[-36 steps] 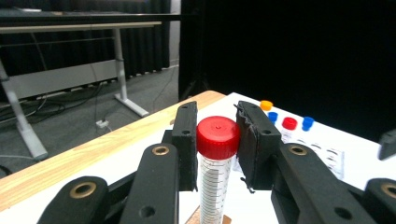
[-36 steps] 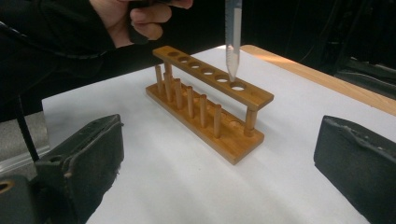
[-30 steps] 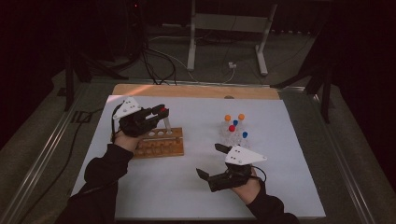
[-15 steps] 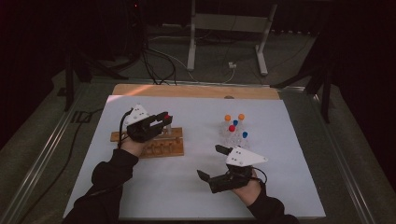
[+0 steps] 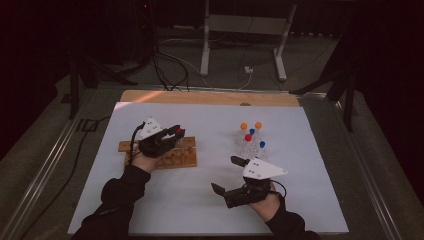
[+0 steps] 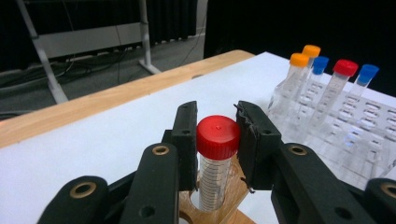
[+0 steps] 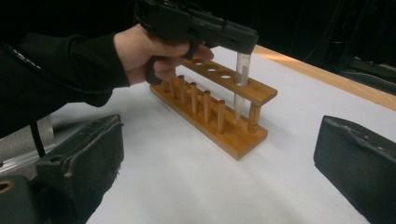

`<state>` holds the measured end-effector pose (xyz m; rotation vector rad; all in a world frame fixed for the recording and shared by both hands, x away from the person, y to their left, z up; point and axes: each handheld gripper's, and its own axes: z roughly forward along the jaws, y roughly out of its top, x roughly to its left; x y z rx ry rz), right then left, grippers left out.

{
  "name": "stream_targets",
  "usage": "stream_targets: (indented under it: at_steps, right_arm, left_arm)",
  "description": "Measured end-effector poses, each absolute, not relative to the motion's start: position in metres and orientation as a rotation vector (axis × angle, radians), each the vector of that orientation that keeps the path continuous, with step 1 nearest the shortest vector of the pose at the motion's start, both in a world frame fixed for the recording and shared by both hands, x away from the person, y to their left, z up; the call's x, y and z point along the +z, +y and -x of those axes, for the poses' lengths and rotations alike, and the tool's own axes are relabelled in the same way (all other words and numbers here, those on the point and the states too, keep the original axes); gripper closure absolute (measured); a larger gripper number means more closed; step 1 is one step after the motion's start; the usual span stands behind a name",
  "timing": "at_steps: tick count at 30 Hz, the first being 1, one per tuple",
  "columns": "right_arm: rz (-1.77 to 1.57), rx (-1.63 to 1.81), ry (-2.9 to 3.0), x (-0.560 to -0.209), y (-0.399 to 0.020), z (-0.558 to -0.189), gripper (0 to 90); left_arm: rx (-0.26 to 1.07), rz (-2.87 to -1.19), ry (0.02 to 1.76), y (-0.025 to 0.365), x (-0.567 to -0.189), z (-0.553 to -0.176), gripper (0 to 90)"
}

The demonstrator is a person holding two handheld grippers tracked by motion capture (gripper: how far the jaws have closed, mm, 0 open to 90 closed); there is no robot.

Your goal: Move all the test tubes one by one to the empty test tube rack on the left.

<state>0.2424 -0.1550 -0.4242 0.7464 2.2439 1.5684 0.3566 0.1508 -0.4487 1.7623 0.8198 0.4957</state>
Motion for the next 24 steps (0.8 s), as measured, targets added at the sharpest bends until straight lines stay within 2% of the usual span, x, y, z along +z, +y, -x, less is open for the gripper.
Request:
stream_targets:
  at_steps: [15,22,23,24]
  right_arm:
    - [-0.752,1.599,2.234,-0.424,-0.160,-0.244,1.7]
    - [-0.705,1.593,2.191,-0.418,-0.164,-0.249,1.7]
    - [-0.708,1.595,2.181,-0.416,-0.166,-0.251,1.7]
    - [-0.708,1.595,2.181,-0.416,-0.166,-0.251,1.7]
  left_arm:
    - [0.458,-1.779,0.826,0.153,-0.455,-0.359,70.3]
    - [0.423,-1.711,0.734,0.162,-0.436,-0.350,47.2]
    - [0.428,-1.700,0.716,0.163,-0.432,-0.346,40.5]
    - [0.443,-1.694,0.707,0.164,-0.428,-0.342,40.5]
